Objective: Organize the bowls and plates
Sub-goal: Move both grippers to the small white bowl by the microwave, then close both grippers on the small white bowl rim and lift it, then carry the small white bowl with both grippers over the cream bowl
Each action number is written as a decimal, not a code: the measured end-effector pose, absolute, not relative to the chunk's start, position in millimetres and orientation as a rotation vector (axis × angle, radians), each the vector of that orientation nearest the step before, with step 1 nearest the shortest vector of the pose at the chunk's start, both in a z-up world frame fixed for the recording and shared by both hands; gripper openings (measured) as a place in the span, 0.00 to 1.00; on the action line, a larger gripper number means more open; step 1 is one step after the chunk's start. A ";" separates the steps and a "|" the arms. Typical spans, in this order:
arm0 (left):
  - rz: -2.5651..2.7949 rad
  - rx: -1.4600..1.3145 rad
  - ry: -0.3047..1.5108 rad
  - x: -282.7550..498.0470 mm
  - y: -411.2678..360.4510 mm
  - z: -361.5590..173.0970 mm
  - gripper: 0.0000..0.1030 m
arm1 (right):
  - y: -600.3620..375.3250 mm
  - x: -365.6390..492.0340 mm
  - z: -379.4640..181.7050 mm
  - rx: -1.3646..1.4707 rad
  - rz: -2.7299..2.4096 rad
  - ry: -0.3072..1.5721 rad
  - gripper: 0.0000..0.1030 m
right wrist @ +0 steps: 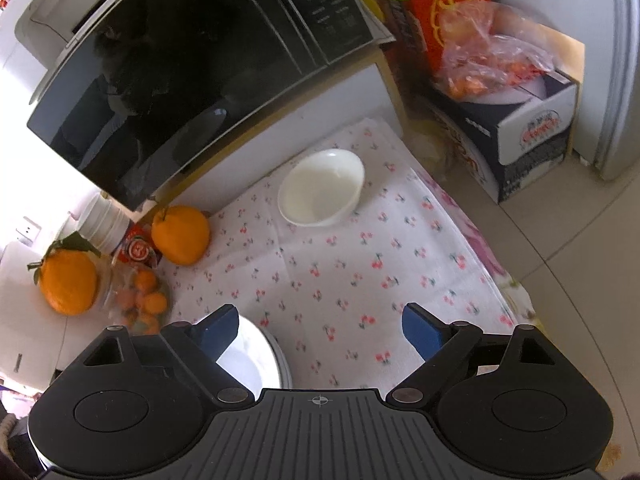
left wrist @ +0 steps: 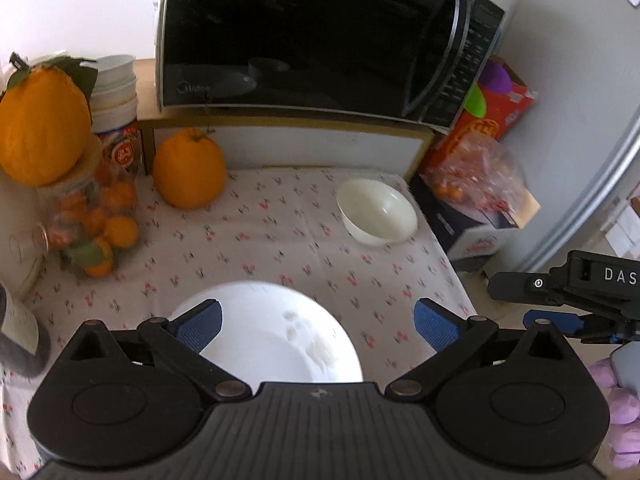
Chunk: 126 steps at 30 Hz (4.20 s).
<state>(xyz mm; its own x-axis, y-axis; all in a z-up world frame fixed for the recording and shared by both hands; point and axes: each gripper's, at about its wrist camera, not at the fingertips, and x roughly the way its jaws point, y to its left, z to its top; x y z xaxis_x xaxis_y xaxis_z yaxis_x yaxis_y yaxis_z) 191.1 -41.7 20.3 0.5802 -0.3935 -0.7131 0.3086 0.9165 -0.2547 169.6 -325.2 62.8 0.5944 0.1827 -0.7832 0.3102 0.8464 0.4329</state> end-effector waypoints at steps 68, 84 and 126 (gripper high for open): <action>-0.445 -0.573 0.821 307.5 -109.3 -87.0 0.10 | -382.4 321.0 -62.6 0.756 -0.152 0.804 0.11; -0.479 -0.576 0.761 279.7 -84.3 -38.3 0.10 | -359.0 299.2 2.8 0.739 -0.130 0.729 0.11; -0.517 -0.462 0.814 119.6 -33.8 24.0 0.10 | -314.6 105.4 93.3 0.849 -0.092 0.714 0.14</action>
